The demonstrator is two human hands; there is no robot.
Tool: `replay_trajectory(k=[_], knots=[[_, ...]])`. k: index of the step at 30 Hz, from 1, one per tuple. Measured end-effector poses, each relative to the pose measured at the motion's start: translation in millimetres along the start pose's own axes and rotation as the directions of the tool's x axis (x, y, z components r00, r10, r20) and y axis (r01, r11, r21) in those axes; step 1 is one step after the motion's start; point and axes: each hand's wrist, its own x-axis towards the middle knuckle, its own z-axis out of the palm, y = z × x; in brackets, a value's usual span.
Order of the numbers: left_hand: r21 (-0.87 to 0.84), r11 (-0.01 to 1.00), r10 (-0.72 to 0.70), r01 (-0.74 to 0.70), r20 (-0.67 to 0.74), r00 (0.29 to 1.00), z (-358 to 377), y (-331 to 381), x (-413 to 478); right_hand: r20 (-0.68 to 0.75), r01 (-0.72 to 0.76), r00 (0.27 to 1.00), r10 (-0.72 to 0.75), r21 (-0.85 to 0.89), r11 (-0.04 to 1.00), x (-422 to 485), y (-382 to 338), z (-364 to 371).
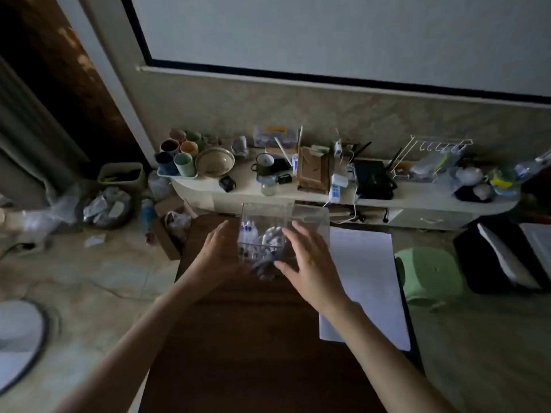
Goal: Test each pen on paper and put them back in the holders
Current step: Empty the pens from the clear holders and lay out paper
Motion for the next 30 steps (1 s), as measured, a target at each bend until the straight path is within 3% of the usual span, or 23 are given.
replay_trajectory(k=[3,5,9,11,16,23,27,30], knots=[[0.136,0.982,-0.142,0.134,0.051,0.989,10.6,-9.3,22.6,-0.003,0.018,1.0,-0.019,-0.181,0.983,17.7,6.8,22.0],[0.039,0.992,-0.127,0.123,0.118,0.985,18.6,-12.0,31.4,0.005,0.002,1.0,-0.001,-0.242,0.97,26.9,9.6,29.7],[-0.231,0.97,0.115,-0.077,0.158,0.981,29.4,-6.5,28.3,-0.051,0.005,0.998,-0.023,-0.32,0.947,25.9,14.6,38.8],[-0.301,0.953,0.039,-0.001,0.12,0.992,33.3,-11.9,27.4,-0.078,0.009,0.996,-0.037,-0.326,0.945,24.4,13.8,40.7],[-0.356,0.934,0.004,0.024,0.08,0.997,32.7,-9.7,-3.3,-0.078,0.086,0.99,-0.115,-0.312,0.946,6.6,6.2,44.0],[-0.392,0.92,-0.02,0.027,0.02,1.0,54.7,-1.6,-88.9,0.084,0.118,0.991,-0.104,-0.18,0.977,-62.2,-5.9,39.3],[-0.311,0.948,-0.029,0.068,0.13,0.991,65.9,-4.2,-153.5,0.098,0.018,0.995,-0.008,-0.1,0.995,-96.4,-6.7,20.8],[-0.11,0.994,0.012,0.004,0.143,0.99,54.3,-22.9,-167.8,0.074,-0.091,0.993,0.088,0.034,0.995,-106.7,-17.8,11.1]])
